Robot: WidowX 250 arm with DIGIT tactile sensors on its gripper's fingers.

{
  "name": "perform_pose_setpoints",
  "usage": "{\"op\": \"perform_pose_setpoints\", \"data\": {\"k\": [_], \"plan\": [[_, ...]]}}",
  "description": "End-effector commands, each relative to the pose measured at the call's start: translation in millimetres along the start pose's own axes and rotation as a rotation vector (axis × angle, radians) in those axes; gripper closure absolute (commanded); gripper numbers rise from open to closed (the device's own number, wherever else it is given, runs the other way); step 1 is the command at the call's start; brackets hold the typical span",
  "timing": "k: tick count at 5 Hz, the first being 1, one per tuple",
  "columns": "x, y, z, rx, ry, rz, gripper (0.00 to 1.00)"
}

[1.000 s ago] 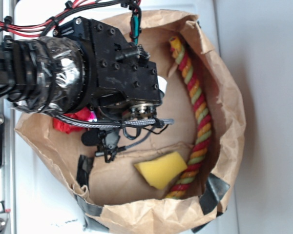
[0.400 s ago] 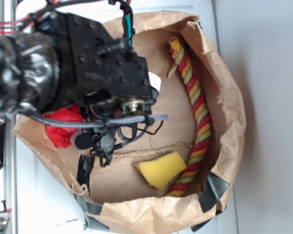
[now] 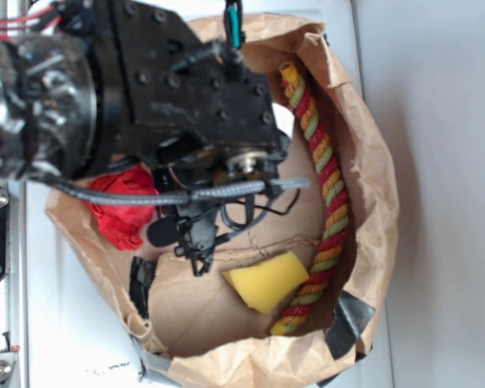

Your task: Grab the red paper.

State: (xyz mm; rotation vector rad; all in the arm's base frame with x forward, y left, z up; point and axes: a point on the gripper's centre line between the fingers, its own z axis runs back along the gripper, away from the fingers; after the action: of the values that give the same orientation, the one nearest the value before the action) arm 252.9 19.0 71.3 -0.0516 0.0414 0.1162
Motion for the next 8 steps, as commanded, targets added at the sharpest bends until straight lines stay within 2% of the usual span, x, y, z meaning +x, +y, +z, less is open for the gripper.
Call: {"op": "perform_pose_setpoints", "data": {"k": [1,2,4,6,7,8], "plan": [[8.7,5.7,27.8,-0.018,-0.102,0.022,1.00],[8.4,7.7,25.8,-0.023,-0.095,0.016,0.00],[10.3,7.2,18.3,-0.006,-0.088,0.015,0.00],[3.8,7.6,2.2,-0.013,-0.049,-0.026,0.00],[-0.8,6.3,-3.3,0.006,-0.039,-0.036,0.00],[6.0,12.1,-5.5,0.026,-0.052,-0.001,0.00]]}}
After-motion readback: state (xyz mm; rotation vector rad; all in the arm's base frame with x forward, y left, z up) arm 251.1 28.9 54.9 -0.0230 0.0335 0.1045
